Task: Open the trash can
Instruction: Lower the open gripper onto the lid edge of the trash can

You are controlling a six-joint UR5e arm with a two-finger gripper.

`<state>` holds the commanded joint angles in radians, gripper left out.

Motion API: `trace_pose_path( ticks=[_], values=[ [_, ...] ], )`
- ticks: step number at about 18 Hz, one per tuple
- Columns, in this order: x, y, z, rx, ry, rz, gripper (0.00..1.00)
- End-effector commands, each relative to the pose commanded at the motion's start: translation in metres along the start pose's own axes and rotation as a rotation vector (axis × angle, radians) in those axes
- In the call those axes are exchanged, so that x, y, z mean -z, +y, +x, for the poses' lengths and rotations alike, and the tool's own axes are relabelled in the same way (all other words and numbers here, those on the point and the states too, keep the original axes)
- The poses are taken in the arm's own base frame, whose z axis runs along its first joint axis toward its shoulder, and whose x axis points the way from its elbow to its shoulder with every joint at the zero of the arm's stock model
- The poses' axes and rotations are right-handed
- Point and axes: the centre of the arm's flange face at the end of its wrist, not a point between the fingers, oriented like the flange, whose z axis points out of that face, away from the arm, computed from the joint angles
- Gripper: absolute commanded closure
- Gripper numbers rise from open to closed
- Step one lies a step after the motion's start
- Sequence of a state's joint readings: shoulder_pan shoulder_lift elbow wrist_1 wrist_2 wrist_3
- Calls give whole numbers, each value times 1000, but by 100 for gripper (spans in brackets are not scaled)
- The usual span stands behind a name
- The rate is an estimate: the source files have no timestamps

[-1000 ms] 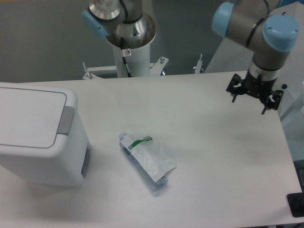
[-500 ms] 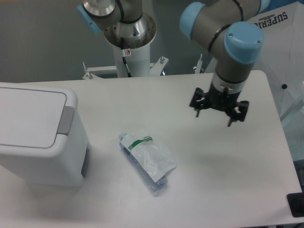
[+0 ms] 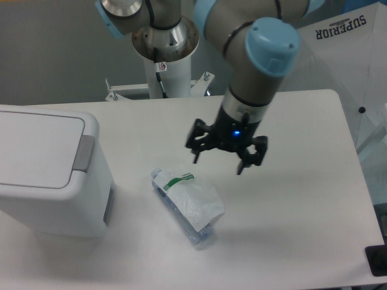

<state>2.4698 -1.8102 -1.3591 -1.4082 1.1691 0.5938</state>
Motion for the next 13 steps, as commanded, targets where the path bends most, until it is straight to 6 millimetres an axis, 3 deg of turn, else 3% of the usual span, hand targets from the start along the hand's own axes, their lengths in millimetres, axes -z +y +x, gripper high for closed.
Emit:
trace_pose_path(
  ticks=[3,9,13],
  values=[
    [9,-7,24,24,53,60,0],
    [-4,-27,75,112,68,124,0],
    [-13,-28,91,191,69,142,0]
  ],
)
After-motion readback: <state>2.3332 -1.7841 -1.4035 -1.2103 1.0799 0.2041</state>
